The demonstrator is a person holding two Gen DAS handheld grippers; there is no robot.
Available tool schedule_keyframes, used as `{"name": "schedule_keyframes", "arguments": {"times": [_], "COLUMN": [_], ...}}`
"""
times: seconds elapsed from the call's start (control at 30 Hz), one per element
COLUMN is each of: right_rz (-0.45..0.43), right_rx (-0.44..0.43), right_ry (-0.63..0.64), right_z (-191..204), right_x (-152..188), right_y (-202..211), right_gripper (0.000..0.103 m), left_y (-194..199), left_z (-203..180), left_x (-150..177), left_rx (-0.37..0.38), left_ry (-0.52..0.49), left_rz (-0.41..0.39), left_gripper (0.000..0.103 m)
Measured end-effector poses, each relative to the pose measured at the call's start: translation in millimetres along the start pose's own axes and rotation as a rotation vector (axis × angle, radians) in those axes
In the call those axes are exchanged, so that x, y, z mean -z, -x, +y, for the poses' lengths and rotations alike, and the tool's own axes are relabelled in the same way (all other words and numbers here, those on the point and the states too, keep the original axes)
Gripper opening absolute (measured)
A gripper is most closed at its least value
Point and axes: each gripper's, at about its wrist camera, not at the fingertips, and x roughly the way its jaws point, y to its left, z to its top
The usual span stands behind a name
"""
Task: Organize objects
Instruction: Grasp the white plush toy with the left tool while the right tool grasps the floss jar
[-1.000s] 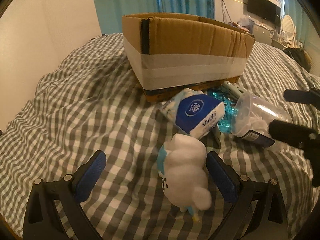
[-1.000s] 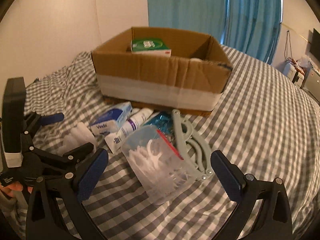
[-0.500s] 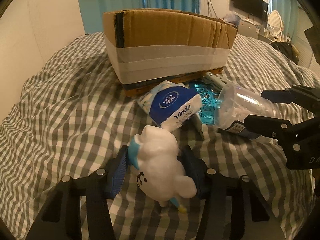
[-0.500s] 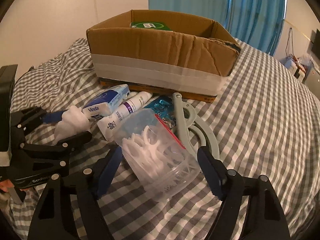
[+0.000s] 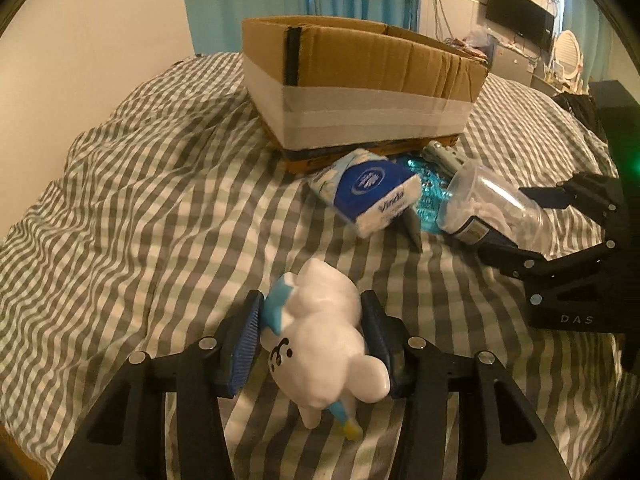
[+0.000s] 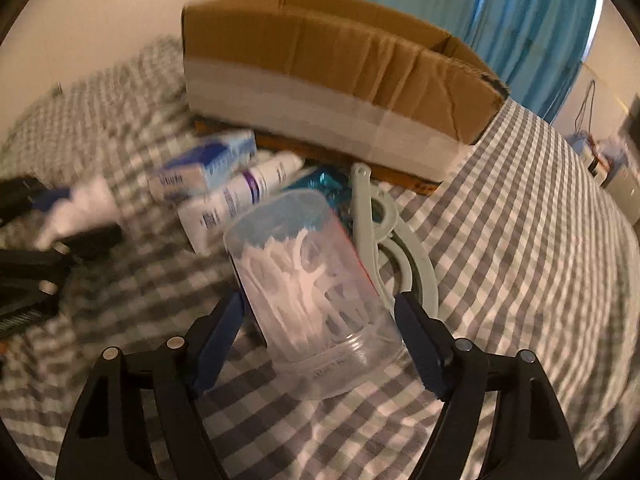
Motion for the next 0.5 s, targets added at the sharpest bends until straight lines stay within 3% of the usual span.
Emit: {"name": "schedule_keyframes", "arguments": {"times": [0.13, 0.5], "right_rz": [0.005, -0.101], "right_rx": [0.052, 0.039], "right_ry": [0.045, -0.015], "right_z": [9.9, 8.9], "right_x": [-0.1, -5.9], "right_y": [7.9, 79.7], "right_gripper": [0.072, 0.063], "left_y": [12.5, 69.5], "left_z": [3.5, 9.1], "left_x": [4.9, -14.3], "left_rx": [-0.014, 0.009], "left_ry": [0.008, 0.048], "left_rz": [0.0, -0.057], "left_gripper": [0.05, 0.051]}}
